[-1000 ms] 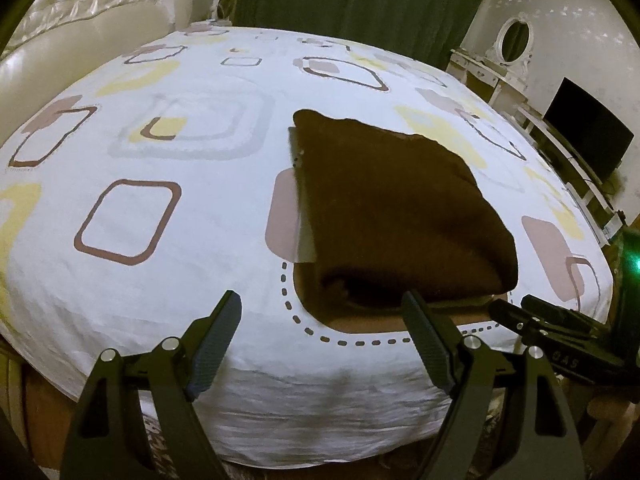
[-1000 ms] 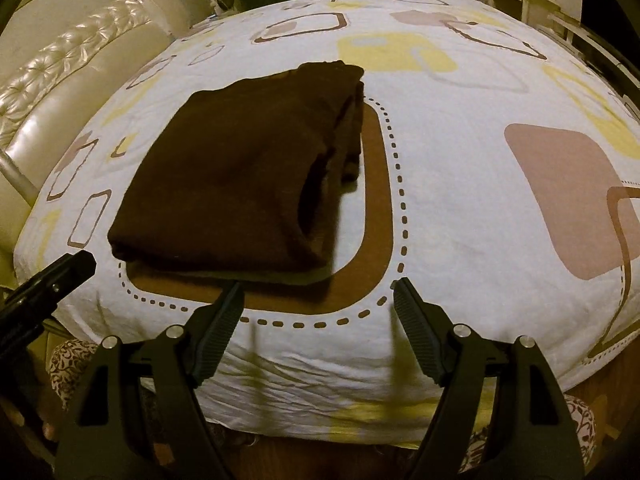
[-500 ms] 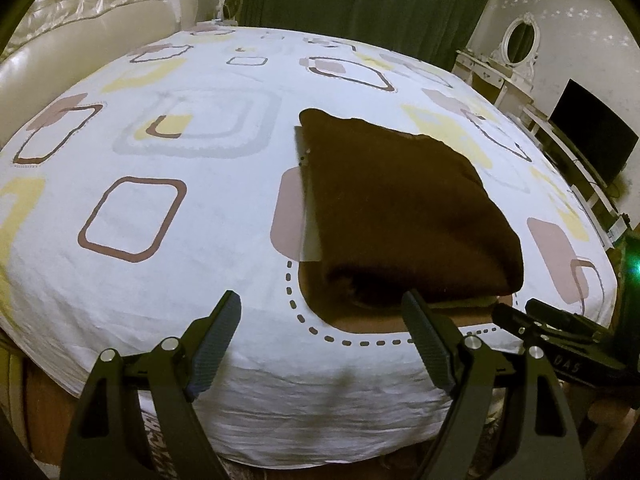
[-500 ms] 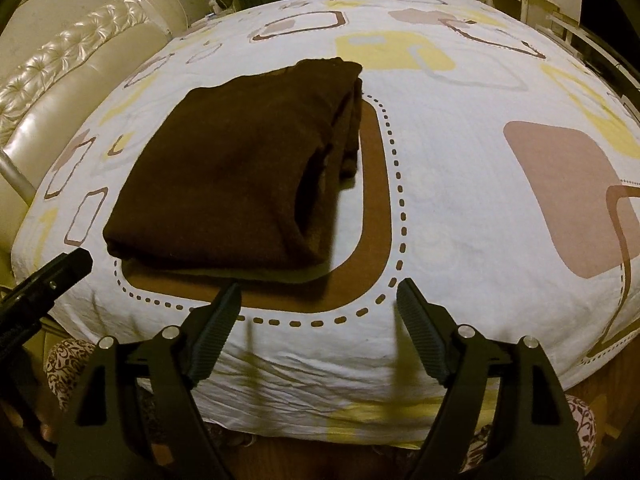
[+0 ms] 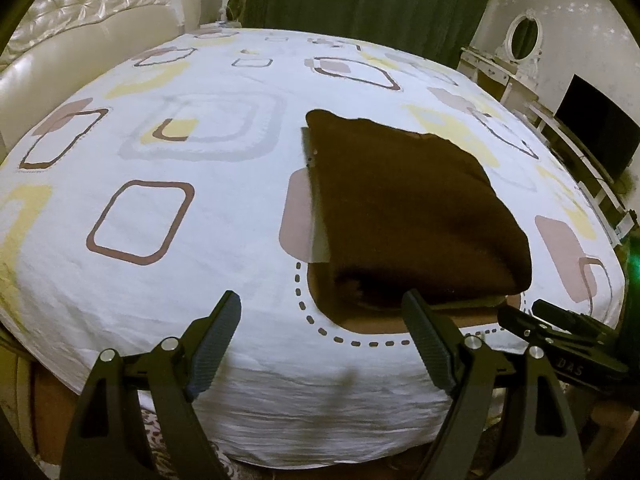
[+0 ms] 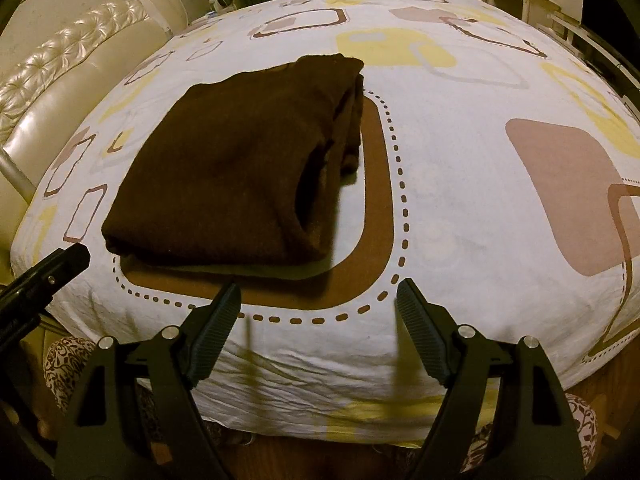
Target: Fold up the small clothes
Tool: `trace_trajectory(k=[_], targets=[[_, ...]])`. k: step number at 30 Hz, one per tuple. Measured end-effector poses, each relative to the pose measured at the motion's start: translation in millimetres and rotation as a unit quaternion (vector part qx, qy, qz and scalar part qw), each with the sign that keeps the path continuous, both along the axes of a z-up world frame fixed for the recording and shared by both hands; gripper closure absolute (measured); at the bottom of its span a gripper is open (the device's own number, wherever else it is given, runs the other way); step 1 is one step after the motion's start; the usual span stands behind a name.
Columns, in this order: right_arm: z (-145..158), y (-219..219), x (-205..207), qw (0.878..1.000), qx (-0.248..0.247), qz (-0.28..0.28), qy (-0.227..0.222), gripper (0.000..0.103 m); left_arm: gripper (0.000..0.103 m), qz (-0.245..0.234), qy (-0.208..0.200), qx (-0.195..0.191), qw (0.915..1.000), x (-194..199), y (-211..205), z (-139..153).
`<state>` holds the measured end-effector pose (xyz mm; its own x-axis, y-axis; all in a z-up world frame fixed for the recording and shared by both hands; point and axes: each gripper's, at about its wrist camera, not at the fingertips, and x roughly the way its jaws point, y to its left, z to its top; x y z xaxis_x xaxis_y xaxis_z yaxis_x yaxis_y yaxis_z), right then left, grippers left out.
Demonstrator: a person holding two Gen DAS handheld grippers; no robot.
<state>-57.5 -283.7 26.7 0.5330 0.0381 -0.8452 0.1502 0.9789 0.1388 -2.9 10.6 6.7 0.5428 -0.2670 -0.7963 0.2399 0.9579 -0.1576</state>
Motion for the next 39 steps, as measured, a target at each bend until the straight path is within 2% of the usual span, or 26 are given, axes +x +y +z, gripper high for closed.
trace_trajectory(k=[6, 18, 20, 25, 28, 31, 33, 35, 37, 39], targets=[[-2, 2, 0, 1.0, 0.0, 0.003, 0.004, 0.023, 0.021, -0.003, 0.004, 0.017, 0.9998, 0, -3, -4], [-3, 1, 0, 1.0, 0.001, 0.005, 0.006, 0.023, 0.021, -0.01, 0.003, 0.016, 0.9998, -4, -5, -5], [-3, 1, 0, 1.0, 0.001, 0.004, 0.006, 0.023, 0.017, -0.012, 0.001, 0.016, 0.9998, -4, -5, -4], [-4, 1, 0, 1.0, 0.001, 0.005, 0.008, 0.023, 0.013, -0.005, -0.004, -0.02, 0.9998, -1, -1, 4], [-4, 1, 0, 1.0, 0.001, 0.005, 0.008, 0.023, 0.013, 0.024, -0.01, -0.013, 0.9996, 0, 5, 11], [-4, 1, 0, 1.0, 0.005, 0.004, 0.011, 0.023, 0.013, 0.009, -0.029, -0.009, 0.9995, 3, 6, 24], [4, -1, 2, 1.0, 0.01, 0.006, 0.008, 0.023, 0.013, 0.025, -0.048, 0.004, 0.9985, 11, 11, 35], [22, -5, 7, 0.999, 0.03, 0.011, -0.001, 0.023, 0.013, 0.025, -0.048, 0.004, 0.9985, 30, 19, 41], [47, -16, 21, 0.998, 0.063, 0.014, -0.025, 0.021, 0.013, 0.045, -0.049, 0.008, 0.9977, 62, 34, 44], [72, -27, 43, 0.997, 0.053, 0.018, -0.054, 0.017, 0.013, 0.081, -0.05, 0.019, 0.9953, 111, 56, 43]])
